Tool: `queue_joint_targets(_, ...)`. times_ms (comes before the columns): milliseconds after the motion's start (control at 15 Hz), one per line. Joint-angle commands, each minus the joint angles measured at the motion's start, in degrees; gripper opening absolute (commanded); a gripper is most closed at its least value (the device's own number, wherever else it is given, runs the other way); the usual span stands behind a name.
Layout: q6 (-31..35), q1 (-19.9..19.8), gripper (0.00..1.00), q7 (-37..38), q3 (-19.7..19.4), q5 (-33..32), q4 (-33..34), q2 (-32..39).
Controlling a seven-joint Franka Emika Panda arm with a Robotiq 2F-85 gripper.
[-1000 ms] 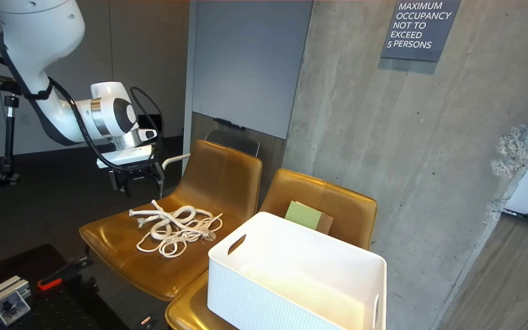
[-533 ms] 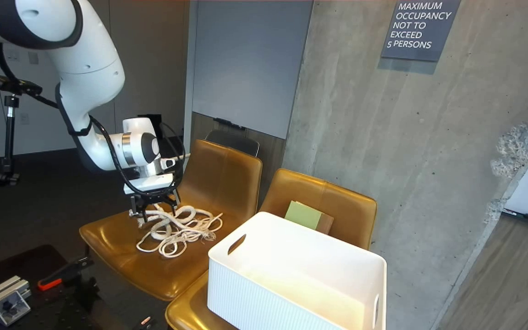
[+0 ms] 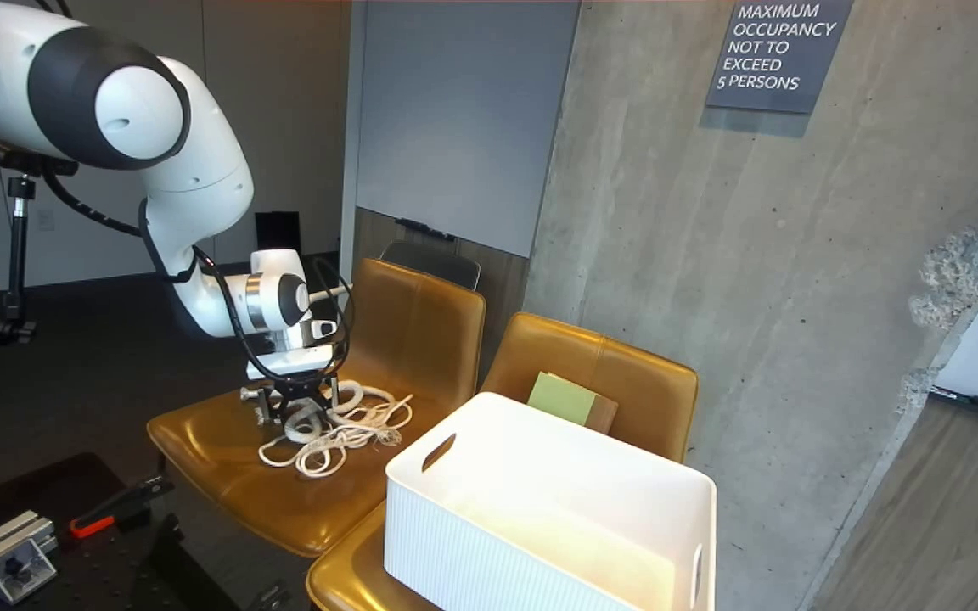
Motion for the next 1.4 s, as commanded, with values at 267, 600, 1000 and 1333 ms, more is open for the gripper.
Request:
queue_joint_targets(267,-5.9,1.5,0.14,-1.8,-1.8,2.3,5.7,2.2)
queue_joint_targets(600,-10.1,3.7,0.03,1.9,-2.0,1.1,-3.2,-9.1)
queue_joint_targets(1000,-12.9,4.9,0.03,6.8,-1.5,-1.4,-13.5,-26.1)
queue_joint_targets(1333,-16.2,3.5,0.03,13.7,-0.8,-8.3,-17.4,-40.6)
